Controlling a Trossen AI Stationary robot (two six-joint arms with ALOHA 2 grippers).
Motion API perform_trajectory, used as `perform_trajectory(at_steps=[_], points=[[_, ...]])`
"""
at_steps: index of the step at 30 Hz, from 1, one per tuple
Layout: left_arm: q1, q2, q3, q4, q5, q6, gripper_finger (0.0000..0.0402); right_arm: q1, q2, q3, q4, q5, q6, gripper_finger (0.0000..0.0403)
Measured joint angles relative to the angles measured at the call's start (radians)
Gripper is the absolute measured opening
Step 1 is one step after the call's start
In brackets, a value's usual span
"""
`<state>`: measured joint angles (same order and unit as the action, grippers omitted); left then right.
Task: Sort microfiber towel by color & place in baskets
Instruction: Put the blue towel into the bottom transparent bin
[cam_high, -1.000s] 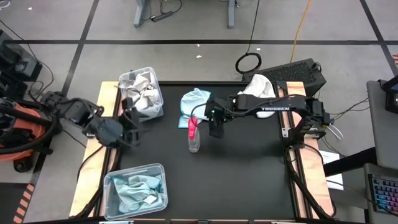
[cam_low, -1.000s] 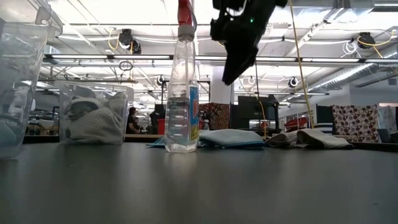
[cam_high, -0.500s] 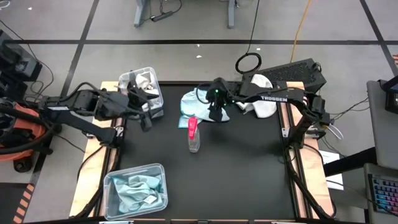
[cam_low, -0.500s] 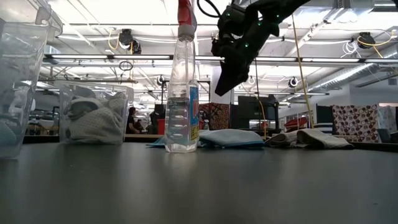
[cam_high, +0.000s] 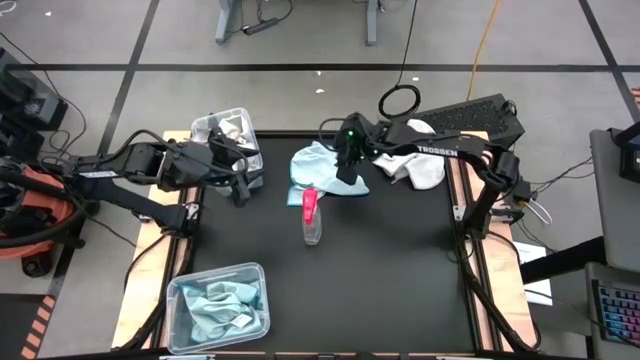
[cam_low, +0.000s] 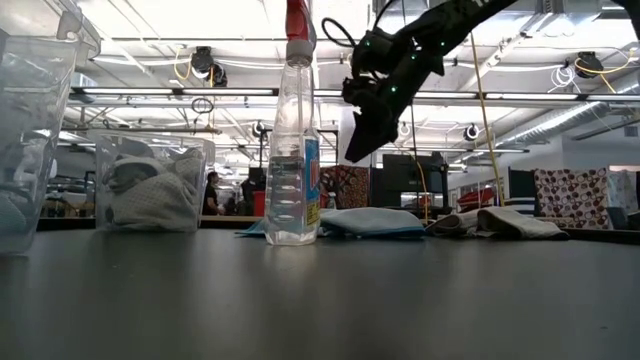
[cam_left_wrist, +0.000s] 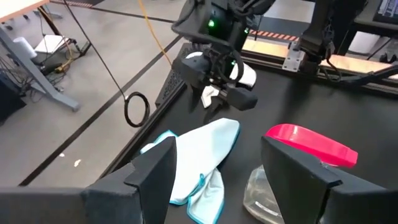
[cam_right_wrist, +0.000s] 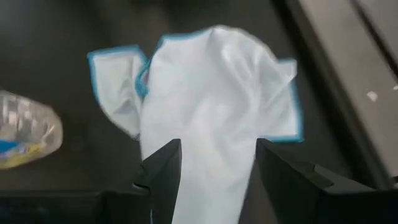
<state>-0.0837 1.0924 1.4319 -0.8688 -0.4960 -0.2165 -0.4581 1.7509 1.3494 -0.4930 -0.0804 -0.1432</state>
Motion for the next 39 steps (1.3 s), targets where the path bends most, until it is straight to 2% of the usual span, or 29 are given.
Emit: perform_trajectory(at_steps=[15,24,33,39], points=[[0.039,0.000,0.000,0.000,-0.004,-0.015,0.0238,0.000,0.048,0.000,0.016,-0.035,-0.008,0.0198],[0.039,0.000,0.000,-0.006,0.054,-0.005,0.0238,0.002,0.073,0.000,0.016,-0.057,0.078,0.0198],[0.039,0.000,0.000,-0.010,0.063,0.020,0.0238,0.022,0.076,0.000,-0.075,-0.078,0.191,0.0198],[0.039,0.000,0.000,-0.009,0.044,-0.010,0.0238,0.075,0.073,0.000,-0.170,-0.081,0.206,0.0198]])
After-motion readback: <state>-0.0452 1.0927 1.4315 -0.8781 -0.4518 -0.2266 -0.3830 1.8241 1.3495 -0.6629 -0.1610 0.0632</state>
